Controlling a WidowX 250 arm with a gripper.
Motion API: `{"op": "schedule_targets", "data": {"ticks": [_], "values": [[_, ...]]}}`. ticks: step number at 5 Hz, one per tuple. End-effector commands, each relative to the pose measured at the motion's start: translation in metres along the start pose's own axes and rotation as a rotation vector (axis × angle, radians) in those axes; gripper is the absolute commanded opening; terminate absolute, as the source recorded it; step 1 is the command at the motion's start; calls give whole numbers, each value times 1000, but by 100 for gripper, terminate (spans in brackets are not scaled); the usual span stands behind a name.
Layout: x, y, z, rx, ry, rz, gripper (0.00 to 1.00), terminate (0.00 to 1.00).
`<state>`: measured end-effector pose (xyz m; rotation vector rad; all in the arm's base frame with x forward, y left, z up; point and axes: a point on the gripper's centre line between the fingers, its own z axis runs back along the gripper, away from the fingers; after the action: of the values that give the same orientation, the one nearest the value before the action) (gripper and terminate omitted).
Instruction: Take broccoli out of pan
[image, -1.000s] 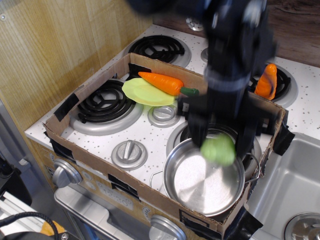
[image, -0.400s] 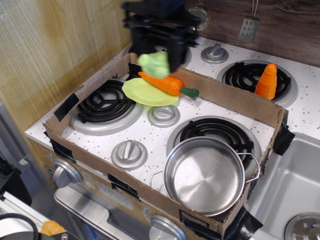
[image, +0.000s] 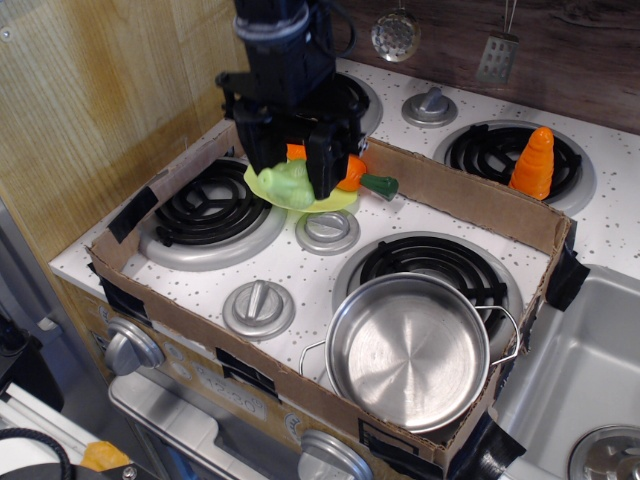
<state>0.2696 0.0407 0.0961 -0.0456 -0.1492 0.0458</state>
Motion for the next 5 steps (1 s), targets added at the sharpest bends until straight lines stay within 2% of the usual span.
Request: {"op": "schedule_targets", "data": {"ticks": [1,2,3,4,5], "values": [[16,-3,-53,23,-314,-67,0,0],[16,0,-65,27,-353,-69,0,0],[15,-3,-64,38,-397,-97,100,0],[16,-10,-25,133,-313,-146,100,0],[22,-21,21,171,-189,-219,100,0]]}}
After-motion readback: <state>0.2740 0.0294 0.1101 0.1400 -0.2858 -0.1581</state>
